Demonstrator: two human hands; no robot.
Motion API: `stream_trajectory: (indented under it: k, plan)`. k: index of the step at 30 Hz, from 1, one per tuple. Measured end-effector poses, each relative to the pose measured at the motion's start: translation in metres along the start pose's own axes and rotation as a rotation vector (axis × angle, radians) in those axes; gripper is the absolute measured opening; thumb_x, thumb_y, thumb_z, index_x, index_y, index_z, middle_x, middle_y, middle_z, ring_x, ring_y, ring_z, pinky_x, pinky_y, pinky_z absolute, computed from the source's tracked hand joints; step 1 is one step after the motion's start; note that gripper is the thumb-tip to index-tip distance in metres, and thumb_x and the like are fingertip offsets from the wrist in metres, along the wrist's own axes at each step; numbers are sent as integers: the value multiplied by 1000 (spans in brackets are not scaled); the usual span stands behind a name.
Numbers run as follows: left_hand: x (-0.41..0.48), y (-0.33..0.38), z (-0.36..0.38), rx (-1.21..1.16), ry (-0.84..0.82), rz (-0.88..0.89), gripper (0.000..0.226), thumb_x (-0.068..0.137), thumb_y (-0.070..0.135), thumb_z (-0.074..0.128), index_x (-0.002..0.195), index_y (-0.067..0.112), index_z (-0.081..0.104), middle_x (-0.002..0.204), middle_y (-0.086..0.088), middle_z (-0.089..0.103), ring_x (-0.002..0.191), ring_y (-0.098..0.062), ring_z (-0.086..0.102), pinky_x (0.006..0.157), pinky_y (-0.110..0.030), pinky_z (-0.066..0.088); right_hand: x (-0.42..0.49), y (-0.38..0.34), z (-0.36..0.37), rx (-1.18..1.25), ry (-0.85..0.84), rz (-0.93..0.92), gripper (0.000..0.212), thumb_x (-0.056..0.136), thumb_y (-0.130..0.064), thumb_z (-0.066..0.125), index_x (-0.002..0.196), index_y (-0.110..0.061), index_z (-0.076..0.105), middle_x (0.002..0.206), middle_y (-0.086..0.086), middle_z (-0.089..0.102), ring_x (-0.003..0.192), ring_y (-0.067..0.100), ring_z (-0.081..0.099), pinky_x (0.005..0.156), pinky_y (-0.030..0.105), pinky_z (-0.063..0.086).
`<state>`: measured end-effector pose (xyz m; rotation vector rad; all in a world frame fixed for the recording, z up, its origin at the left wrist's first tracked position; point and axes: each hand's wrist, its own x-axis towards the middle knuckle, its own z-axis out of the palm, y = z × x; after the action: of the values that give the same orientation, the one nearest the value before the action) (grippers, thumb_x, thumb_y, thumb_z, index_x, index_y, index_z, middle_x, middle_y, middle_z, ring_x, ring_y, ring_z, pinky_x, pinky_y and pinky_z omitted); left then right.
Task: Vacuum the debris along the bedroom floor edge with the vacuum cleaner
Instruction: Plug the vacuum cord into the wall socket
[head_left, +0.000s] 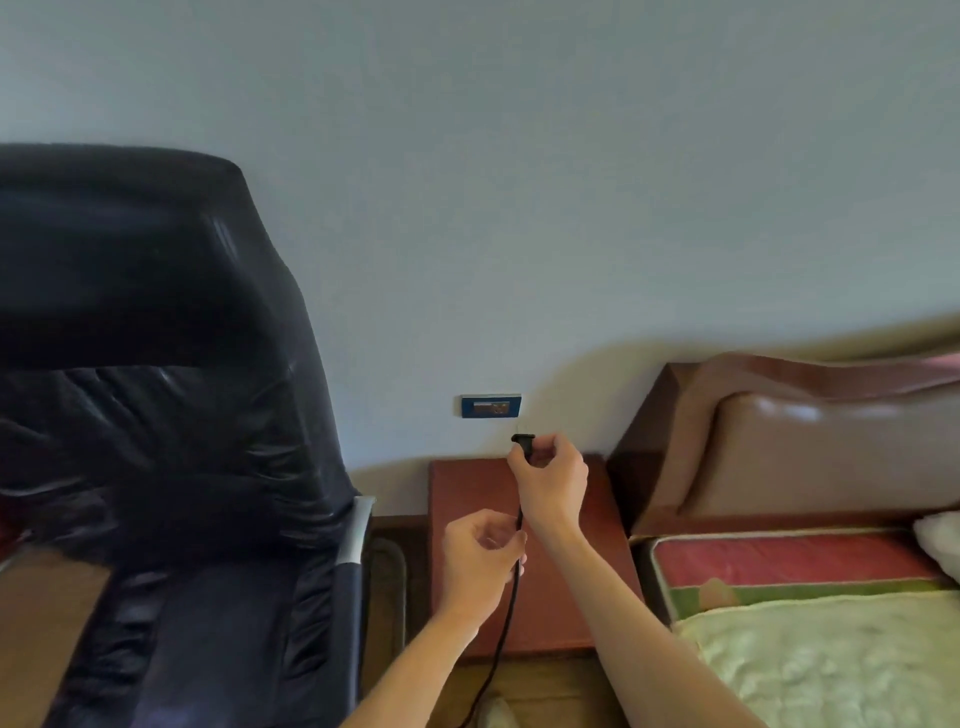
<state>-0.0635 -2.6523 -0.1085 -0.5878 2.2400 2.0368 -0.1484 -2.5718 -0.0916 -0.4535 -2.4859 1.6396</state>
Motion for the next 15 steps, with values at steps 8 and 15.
stream_trajectory:
  k: [8, 15]
  plan:
    - [107, -37, 39, 194, 48, 61, 21, 82, 7, 76, 72, 24, 68, 61, 8, 67, 59, -13, 65, 59, -25, 55, 101, 58, 56, -106, -102, 9, 16, 83, -23, 74, 80, -15, 60, 67, -11, 62, 63, 5, 58, 60, 28, 42]
    - [168, -73, 55, 228, 73, -44, 11, 83, 7, 74, 75, 14, 70, 61, 1, 70, 55, -12, 67, 57, -26, 56, 150, 106, 97, -155, -170, 5, 16, 83, -23, 73, 81, -17, 58, 68, -11, 61, 64, 7, 57, 61, 28, 43]
